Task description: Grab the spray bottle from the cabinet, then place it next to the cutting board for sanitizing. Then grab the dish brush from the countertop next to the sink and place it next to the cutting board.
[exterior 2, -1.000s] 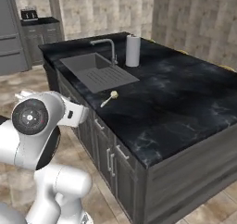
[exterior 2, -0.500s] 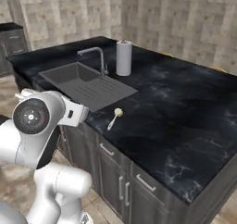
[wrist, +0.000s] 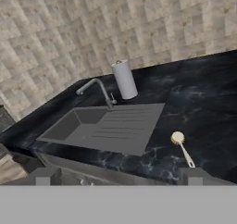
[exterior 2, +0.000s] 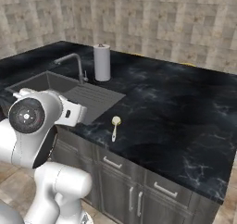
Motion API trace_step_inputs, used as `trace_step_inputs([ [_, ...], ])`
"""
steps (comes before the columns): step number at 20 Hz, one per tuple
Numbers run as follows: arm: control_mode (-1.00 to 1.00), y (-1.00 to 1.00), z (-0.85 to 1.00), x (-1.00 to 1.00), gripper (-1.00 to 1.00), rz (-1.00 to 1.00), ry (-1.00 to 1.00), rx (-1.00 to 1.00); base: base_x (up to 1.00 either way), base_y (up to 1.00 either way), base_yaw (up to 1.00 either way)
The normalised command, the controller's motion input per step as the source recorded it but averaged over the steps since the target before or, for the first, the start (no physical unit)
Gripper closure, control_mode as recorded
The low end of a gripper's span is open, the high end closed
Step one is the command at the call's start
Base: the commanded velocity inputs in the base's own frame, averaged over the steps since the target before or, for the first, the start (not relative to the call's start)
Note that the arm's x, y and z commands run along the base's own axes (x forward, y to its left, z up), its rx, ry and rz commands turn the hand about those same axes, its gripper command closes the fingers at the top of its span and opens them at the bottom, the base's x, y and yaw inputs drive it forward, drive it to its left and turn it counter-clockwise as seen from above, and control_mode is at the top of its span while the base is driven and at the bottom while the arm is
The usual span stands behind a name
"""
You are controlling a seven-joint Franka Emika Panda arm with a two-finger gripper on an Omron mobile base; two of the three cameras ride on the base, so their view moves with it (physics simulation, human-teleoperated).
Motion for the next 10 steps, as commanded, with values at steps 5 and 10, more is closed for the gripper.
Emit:
trace_step_inputs([
  [5,1.0,0.0,0.0,0.0,-1.0,0.0,0.0,0.0,0.39,-0.17,-0.05],
  [10,1.0,0.0,0.0,0.0,-1.0,0.0,0.0,0.0,0.26,0.02,-0.13],
])
